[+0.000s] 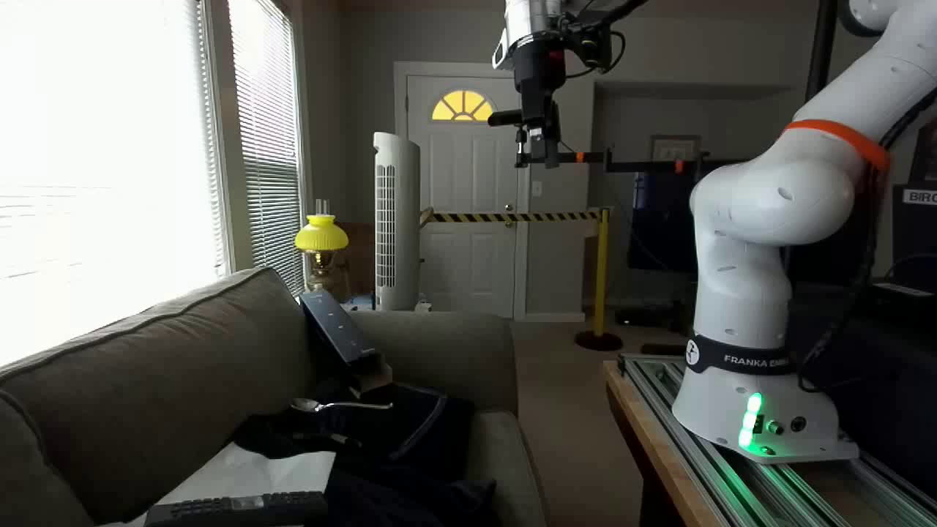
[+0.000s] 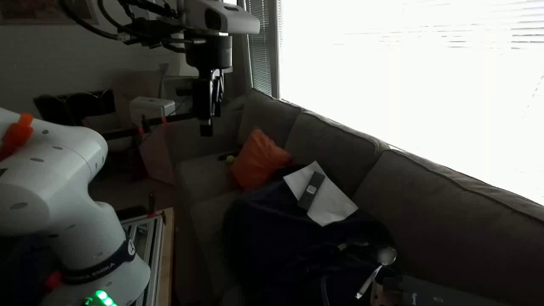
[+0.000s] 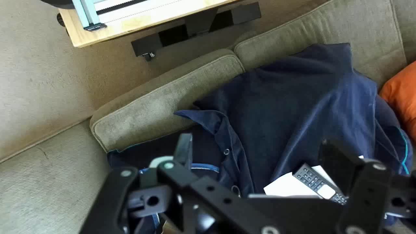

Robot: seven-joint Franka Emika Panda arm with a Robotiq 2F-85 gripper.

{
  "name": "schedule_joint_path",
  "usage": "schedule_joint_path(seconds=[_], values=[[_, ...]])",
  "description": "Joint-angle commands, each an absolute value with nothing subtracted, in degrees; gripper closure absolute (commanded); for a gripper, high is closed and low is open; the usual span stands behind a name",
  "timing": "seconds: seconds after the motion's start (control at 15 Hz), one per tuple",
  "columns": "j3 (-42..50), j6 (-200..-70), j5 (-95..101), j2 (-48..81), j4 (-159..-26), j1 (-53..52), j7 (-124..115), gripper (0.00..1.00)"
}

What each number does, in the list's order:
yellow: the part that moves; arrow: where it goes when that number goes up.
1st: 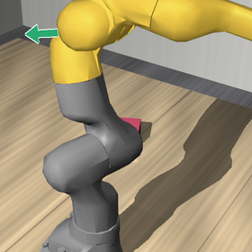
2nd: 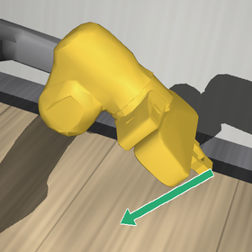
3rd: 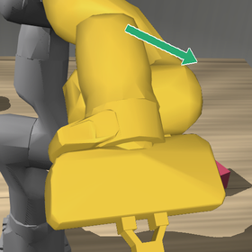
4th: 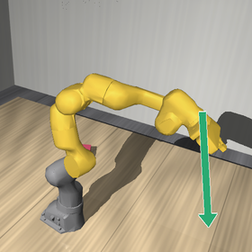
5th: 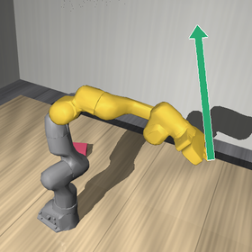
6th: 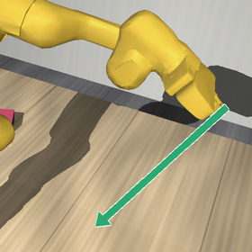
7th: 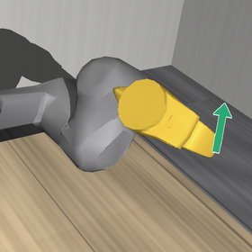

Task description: Press a button on the remote

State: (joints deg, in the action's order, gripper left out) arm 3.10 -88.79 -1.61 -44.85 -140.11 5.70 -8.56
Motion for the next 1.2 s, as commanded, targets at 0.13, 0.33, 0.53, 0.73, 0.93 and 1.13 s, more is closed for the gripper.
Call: schedule_joint_path(seconds=[0.13,0.33,0.53,0.73,0.93,1.13], values=[[2.8,-88.7,-1.8,-44.8,-140.0,6.1,-8.3,0.00],[2.8,-88.7,-1.8,-44.8,-140.0,6.1,-8.3,0.00],[2.8,-88.7,-1.8,-44.8,-140.0,6.1,-8.3,0.00],[3.9,-98.2,-1.8,-39.9,-140.6,3.3,-1.1,0.00],[3.9,-108.3,-3.9,-33.8,-140.5,0.0,5.2,0.00],[4.6,-119.3,-6.1,-26.9,-140.4,-3.5,13.0,0.00]])
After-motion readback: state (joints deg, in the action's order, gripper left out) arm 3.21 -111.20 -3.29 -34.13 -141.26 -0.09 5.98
